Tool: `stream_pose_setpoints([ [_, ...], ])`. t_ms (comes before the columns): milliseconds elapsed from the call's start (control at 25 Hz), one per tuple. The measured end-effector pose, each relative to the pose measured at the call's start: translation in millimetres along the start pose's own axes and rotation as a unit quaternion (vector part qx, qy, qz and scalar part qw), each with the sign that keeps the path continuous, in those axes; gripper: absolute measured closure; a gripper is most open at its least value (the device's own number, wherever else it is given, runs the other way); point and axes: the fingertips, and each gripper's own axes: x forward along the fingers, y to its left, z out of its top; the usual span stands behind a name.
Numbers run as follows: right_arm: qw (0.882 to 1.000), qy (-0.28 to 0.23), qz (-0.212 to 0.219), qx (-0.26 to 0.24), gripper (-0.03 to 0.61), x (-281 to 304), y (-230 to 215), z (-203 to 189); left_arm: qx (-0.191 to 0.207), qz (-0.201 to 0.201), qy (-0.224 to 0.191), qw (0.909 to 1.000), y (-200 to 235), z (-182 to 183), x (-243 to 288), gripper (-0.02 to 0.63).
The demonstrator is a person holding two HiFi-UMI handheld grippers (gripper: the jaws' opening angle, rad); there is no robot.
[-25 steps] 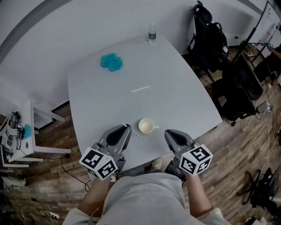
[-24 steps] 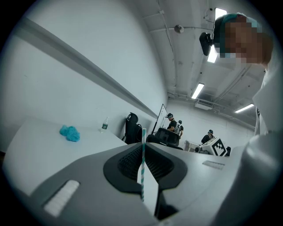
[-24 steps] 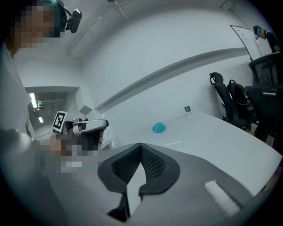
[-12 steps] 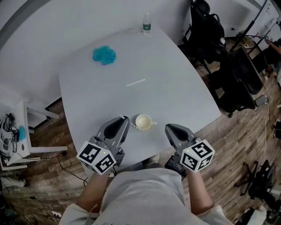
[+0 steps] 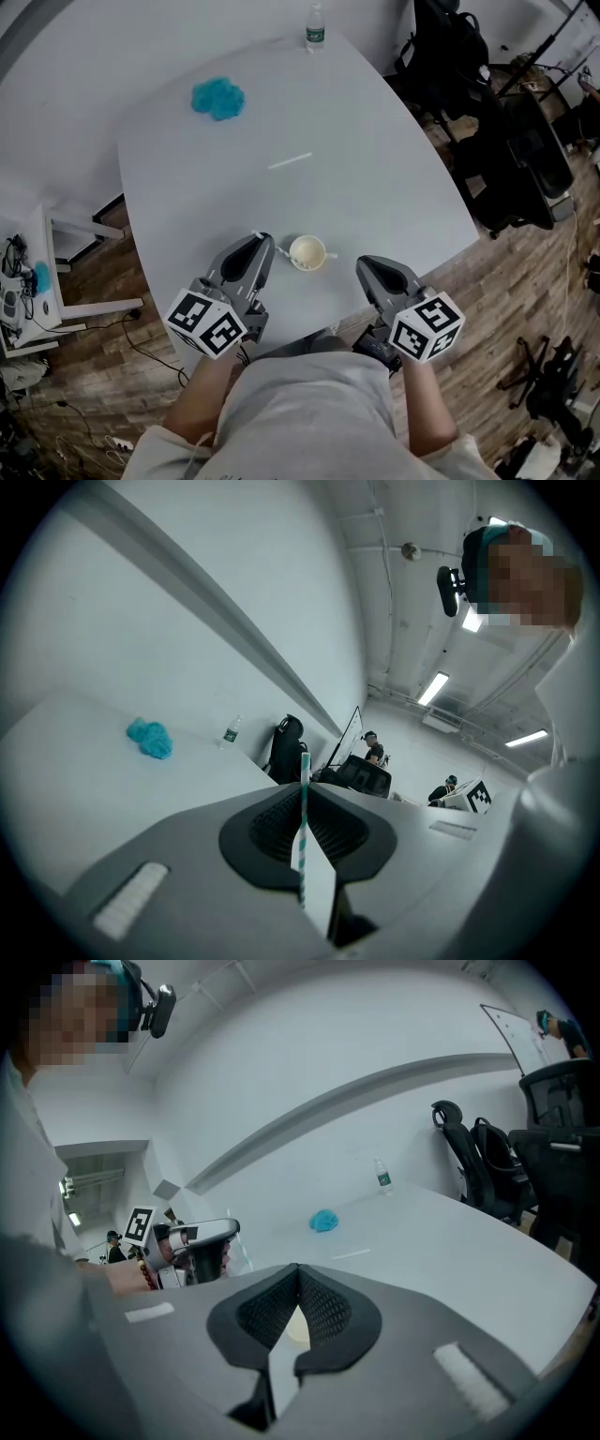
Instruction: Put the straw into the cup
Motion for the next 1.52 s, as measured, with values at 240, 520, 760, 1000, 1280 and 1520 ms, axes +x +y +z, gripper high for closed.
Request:
stream_pose_setpoints([
  [240, 1.000, 0.005, 0.003, 0.006, 0.572, 10.4, -7.7, 0.0, -0.006, 0.017, 0.003, 0.9998, 14.4, -5.6, 10.5, 0.577],
  [520, 1.000, 0.013, 0.002, 0.013, 0.572, 18.8, -17.8, -3.6, -0.019, 0.028, -0.002, 0.9994, 30.1, -21.0, 21.5, 0.577],
  [760, 1.000, 0.018, 0.000, 0.019, 0.572, 26.3, -22.6, -7.2, -0.027, 0.029, 0.012, 0.9992, 38.5, -34.0, 30.4, 0.575],
  [1000, 1.000, 0.021, 0.001, 0.023, 0.572, 30.1, -26.3, -9.3, -0.027, 0.030, 0.024, 0.9989, 44.0, -40.9, 35.8, 0.575],
  [1280, 0.999, 0.029, 0.003, 0.027, 0.572, 32.2, -30.3, -14.3, -0.031, 0.035, 0.026, 0.9985, 52.9, -54.1, 40.7, 0.575],
  [1520, 0.999, 0.035, 0.007, 0.030, 0.572, 37.0, -32.7, -19.6, -0.033, 0.040, 0.038, 0.9979, 57.9, -64.4, 43.3, 0.577],
])
